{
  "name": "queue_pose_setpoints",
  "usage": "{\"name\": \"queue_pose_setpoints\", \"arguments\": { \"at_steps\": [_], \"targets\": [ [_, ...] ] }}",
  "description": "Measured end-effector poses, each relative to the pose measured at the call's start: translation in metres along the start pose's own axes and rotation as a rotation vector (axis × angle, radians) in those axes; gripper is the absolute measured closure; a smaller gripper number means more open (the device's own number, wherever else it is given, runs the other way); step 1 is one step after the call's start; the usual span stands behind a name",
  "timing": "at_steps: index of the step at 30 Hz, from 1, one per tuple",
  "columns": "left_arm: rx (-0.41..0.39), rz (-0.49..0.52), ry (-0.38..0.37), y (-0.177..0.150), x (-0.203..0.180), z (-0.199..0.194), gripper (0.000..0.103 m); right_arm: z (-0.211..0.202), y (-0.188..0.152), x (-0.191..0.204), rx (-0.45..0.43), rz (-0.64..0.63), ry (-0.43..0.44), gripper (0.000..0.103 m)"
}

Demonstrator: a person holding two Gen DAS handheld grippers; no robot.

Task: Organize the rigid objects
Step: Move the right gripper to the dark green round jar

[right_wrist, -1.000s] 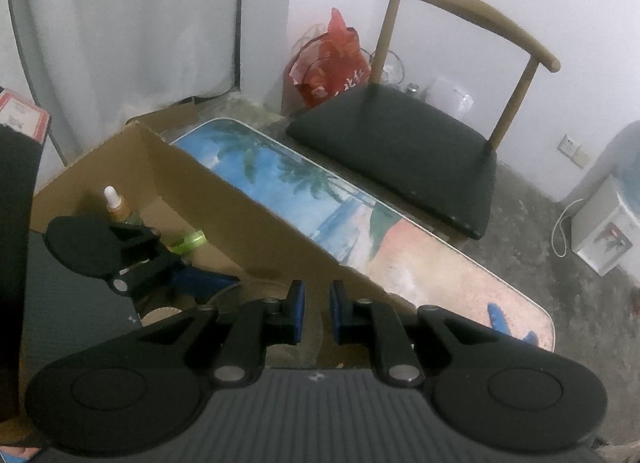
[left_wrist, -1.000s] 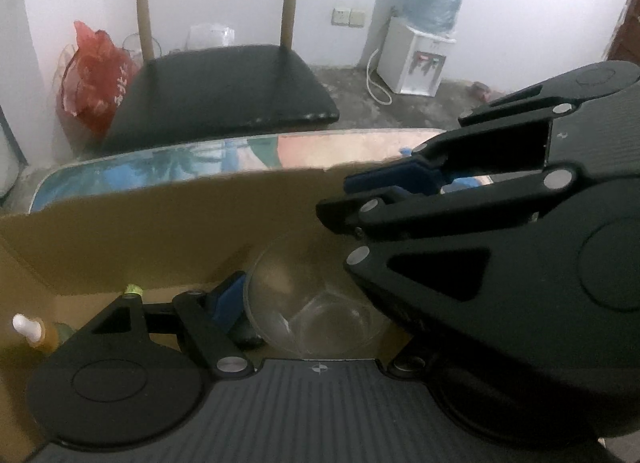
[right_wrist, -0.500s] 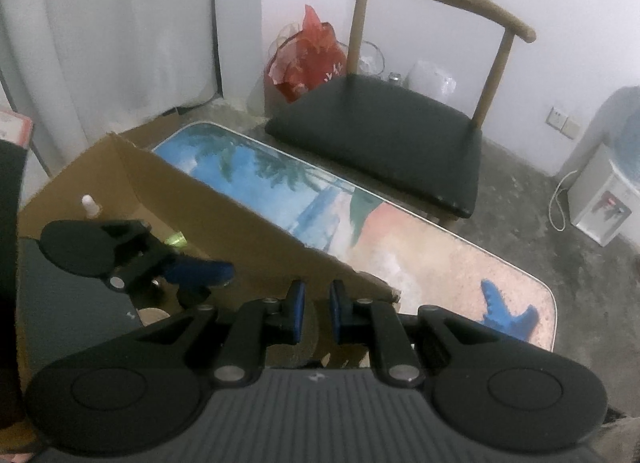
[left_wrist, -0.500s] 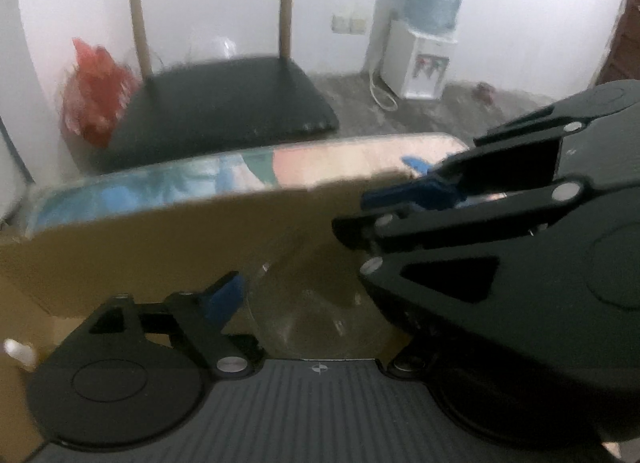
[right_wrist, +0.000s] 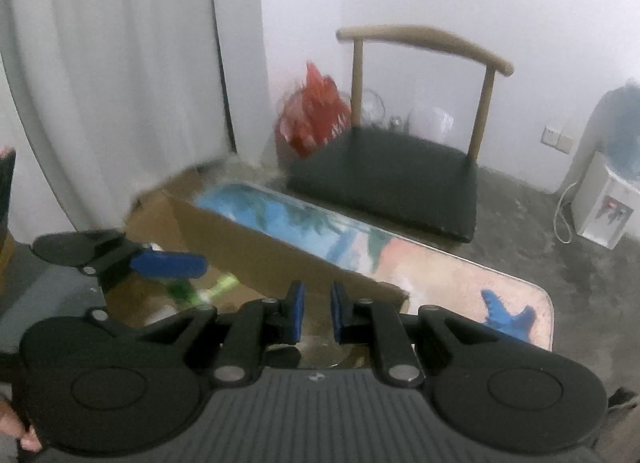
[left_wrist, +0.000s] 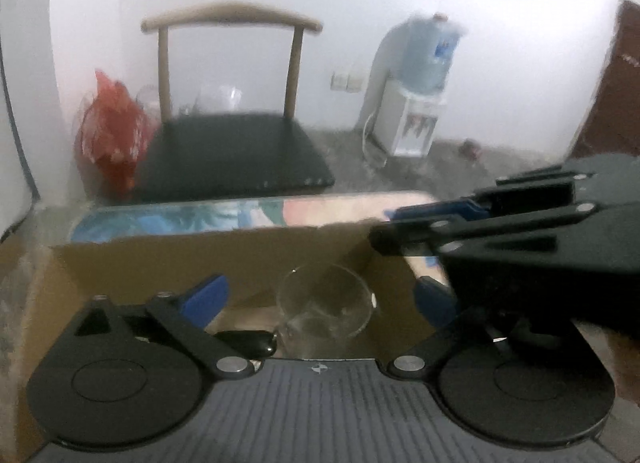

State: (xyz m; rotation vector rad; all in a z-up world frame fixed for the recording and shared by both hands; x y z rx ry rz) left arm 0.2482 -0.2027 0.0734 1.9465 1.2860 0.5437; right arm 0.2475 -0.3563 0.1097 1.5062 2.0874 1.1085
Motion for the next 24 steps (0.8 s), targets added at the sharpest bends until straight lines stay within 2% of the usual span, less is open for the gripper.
{"name": "queue_pose_setpoints", "arguments": {
  "at_steps": [6, 10, 13, 18, 24],
  "targets": [
    [-0.102, 0.017, -0.045, -0.022, 0.013, -0.081, 0.002, -0.076, -0.020, 0.033, -0.162, 0.061, 0.087, 0.086],
    [-0.174, 0.033, -0.084, -0.051, 0.030, -0.134, 0.000, -0.117, -0.046, 0.061, -0.237, 0.062, 0.138, 0.086],
    [-0.209, 0.037, -0.072, -0.078, 0.044, -0.159, 0.000, -0.136, -0.068, 0.081, -0.275, 0.067, 0.169, 0.086],
    [-0.220, 0.043, 0.012, -0.121, 0.067, -0.171, 0.000, -0.136, -0.104, 0.107, -0.278, 0.102, 0.228, 0.085],
    [-0.181, 0.095, 0.067, -0.165, 0.080, -0.153, 0.000, -0.093, -0.132, 0.123, -0.214, 0.197, 0.307, 0.085]
  ]
}}
Point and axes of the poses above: each gripper's, at about its wrist camera, not at the fingertips, and z roughly the way its jaws point, x to its left, y to its top, the point moved 4 cm from there along z, roughly the way its jaws point, and after that the axes turned 8 degrees about y, right-handed, at the moved point
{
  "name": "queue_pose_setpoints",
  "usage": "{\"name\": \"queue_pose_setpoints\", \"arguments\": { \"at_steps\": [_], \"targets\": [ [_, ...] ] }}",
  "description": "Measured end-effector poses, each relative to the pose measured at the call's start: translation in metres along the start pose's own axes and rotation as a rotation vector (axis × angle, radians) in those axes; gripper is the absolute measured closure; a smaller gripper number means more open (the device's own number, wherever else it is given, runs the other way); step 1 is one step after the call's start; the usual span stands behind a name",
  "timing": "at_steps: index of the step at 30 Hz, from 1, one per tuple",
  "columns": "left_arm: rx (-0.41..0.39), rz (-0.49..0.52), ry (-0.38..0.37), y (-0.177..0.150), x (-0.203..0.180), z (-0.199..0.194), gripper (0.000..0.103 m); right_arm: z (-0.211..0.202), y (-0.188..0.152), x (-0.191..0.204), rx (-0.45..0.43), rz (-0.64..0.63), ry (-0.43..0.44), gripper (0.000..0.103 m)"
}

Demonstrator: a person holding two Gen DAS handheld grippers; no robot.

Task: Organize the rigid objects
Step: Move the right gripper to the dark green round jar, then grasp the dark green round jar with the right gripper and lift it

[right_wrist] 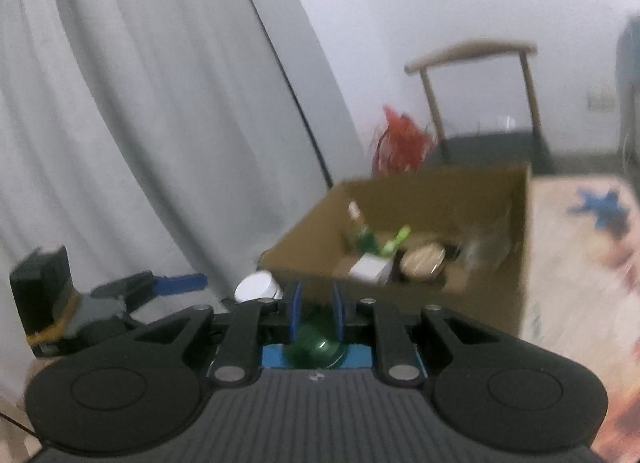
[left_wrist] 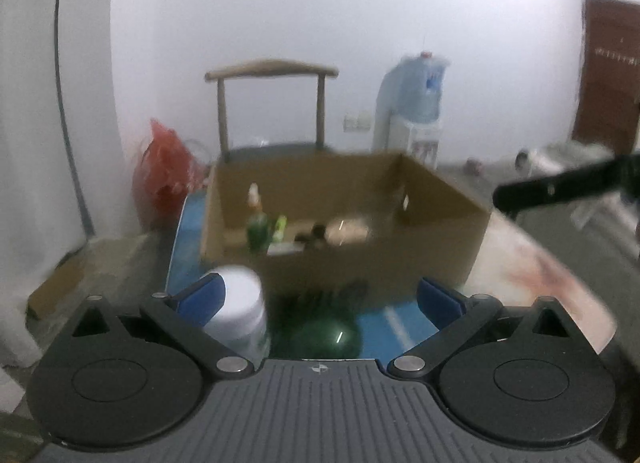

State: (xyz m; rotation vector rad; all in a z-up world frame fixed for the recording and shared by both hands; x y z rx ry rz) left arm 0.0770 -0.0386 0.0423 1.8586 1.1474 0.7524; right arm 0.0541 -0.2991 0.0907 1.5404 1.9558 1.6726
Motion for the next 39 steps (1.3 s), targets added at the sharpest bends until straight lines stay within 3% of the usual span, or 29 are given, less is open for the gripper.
{"name": "queue_pose_setpoints", "arguments": {
  "at_steps": [12, 19, 21, 23, 24, 30, 39],
  "targets": [
    [0.097, 0.069, 0.055, -0.064, -0.007, 0.056, 0.002, 0.100, -0.043, -0.029, 0.138, 0.151, -0.018, 0.085],
    [0.124, 0.060, 0.030, -0.074, -0.013, 0.067, 0.013, 0.124, -0.062, -0.041, 0.171, 0.243, 0.004, 0.084],
    [0.126, 0.065, 0.029, -0.075, -0.015, 0.069, 0.019, 0.128, -0.063, -0.042, 0.173, 0.249, -0.001, 0.078],
    [0.127, 0.065, 0.020, -0.076, -0.018, 0.068, 0.020, 0.131, -0.061, -0.043, 0.169, 0.249, -0.005, 0.043],
    [0.127, 0.064, 0.016, -0.076, -0.018, 0.069, 0.020, 0.131, -0.060, -0.042, 0.160, 0.247, -0.006, 0.039],
    [0.116, 0.050, 0.016, -0.078, -0.019, 0.070, 0.019, 0.138, -0.061, -0.041, 0.170, 0.260, 0.025, 0.039],
    [0.124, 0.066, -0.018, -0.080, -0.029, 0.065, 0.019, 0.130, -0.063, -0.035, 0.191, 0.226, -0.005, 0.038]
  ]
}}
Point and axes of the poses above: each gripper's, at about its wrist camera, not at the fingertips, and z roughly the way its jaws point, x to its left, y to its top, the point moved 4 cm from there along z, roughly the way its jaws point, and after that the axes turned 8 degrees about y, right-handed, at the moved point
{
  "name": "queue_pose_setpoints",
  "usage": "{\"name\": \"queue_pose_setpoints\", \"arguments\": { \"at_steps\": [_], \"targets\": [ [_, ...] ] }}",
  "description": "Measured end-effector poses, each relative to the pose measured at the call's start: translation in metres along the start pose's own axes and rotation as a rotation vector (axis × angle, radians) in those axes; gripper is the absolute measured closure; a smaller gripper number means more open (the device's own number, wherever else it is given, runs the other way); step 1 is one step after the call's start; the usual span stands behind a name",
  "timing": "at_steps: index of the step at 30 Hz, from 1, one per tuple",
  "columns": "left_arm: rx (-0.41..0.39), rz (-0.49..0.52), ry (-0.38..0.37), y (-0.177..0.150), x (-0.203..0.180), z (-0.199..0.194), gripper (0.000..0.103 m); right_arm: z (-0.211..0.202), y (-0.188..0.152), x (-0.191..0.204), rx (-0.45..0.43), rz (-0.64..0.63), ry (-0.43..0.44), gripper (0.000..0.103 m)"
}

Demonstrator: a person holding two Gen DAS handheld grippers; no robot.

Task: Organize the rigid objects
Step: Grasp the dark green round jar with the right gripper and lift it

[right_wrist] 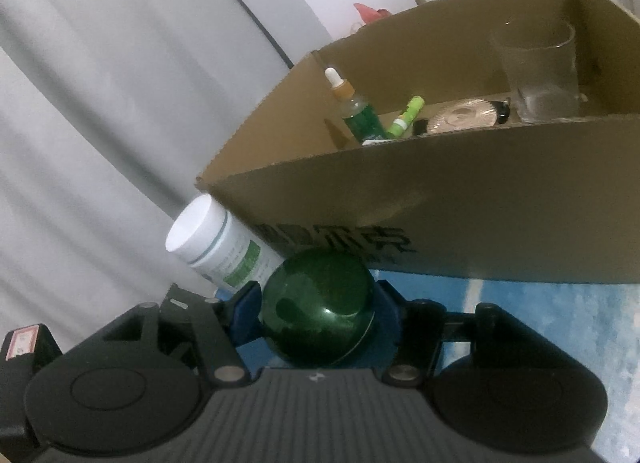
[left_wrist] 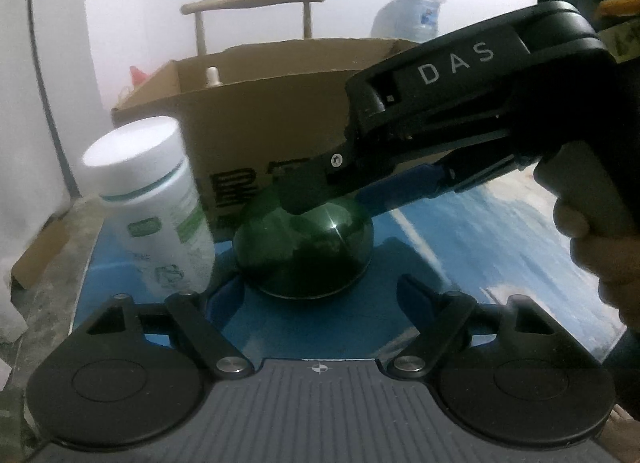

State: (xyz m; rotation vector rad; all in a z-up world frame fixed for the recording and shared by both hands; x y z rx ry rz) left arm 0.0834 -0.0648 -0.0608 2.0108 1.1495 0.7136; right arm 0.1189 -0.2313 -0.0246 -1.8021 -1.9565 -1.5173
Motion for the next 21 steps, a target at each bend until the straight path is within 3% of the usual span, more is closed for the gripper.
{"name": "queue_pose_setpoints", "arguments": {
  "at_steps": [21],
  "targets": [
    [-0.010, 0.177, -0.172, -0.003, -0.062, -0.011, 0.017, -0.081, -0.033, -0.032, -0.070, 0.102, -0.079, 0.039]
  ]
}}
Point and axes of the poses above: each gripper's, at about its wrist camera, not at the fingertips, and z roughly the way its jaws point, x to its left, y to its top, the point moved 4 cm from there along z, roughly the way its jaws point, and after that the axes turned 8 degrees about y, right-handed, at the moved point
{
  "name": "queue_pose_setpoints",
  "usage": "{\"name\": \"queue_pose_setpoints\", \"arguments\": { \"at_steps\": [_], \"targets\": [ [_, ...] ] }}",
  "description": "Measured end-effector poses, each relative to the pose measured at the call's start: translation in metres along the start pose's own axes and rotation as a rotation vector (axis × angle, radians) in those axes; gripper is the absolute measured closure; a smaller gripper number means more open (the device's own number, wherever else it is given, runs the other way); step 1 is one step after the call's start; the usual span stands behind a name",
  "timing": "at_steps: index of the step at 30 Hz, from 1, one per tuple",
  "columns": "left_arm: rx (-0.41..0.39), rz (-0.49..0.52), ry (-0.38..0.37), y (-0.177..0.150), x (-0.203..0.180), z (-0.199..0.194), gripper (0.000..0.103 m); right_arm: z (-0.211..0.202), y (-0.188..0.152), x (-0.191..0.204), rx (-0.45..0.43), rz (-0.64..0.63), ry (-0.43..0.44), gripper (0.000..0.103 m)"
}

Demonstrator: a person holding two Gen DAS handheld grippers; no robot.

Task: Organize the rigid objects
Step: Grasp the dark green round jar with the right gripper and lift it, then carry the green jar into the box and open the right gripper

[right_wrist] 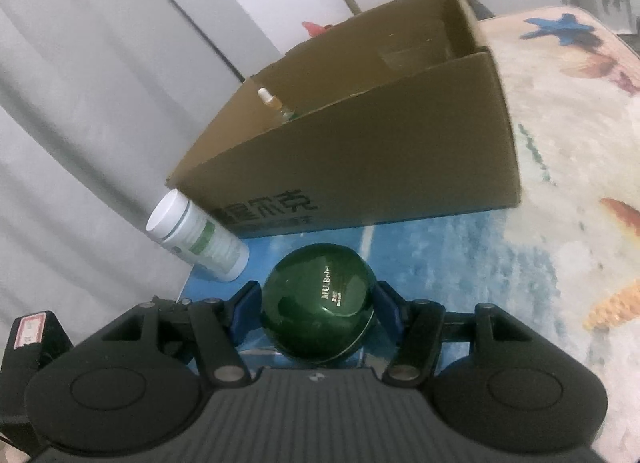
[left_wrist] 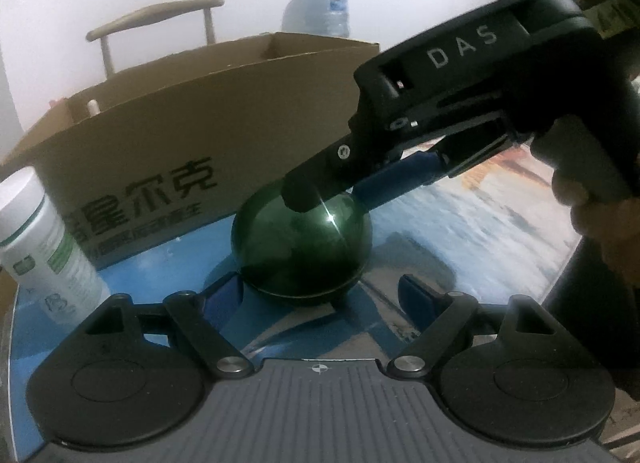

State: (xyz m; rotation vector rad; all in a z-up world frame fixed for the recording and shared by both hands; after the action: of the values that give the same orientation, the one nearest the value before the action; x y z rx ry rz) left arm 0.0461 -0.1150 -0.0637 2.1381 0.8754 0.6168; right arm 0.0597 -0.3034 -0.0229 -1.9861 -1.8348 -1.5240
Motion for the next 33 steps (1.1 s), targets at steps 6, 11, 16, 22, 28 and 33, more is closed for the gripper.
{"name": "queue_pose_setpoints", "arguments": {
  "at_steps": [6, 11, 16, 22, 28, 33],
  "targets": [
    [-0.013, 0.025, 0.037, 0.005, 0.002, 0.001, 0.010, 0.003, 0.003, -0.005, -0.018, 0.005, -0.021, 0.039],
    [-0.005, 0.035, 0.061, 0.011, 0.007, 0.011, 0.010, 0.008, 0.002, -0.007, -0.005, 0.003, -0.014, 0.039],
    [0.008, 0.036, 0.057, 0.012, 0.006, 0.019, 0.011, 0.011, 0.001, -0.004, 0.007, -0.017, -0.011, 0.038],
    [-0.004, 0.045, 0.057, 0.014, 0.001, 0.021, 0.022, 0.013, 0.002, -0.001, 0.015, -0.043, -0.024, 0.037],
    [0.005, 0.017, 0.055, 0.015, 0.002, 0.019, 0.022, 0.014, 0.001, 0.002, 0.019, -0.056, -0.035, 0.036],
    [-0.038, 0.003, 0.081, 0.024, 0.005, -0.003, 0.022, 0.004, 0.004, 0.022, -0.003, -0.112, -0.031, 0.036]
  ]
}}
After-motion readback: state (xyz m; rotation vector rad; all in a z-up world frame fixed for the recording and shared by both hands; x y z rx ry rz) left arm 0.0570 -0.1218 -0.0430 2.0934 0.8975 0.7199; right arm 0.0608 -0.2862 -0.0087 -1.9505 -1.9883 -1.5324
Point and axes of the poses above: each gripper's, at about its wrist camera, not at the fingertips, and z roughly the way its jaws point, x to its left, y to its top, the point moved 4 cm from there along z, roughly the way its jaws point, and after that the axes turned 8 degrees about y, right-handed, at the moved point
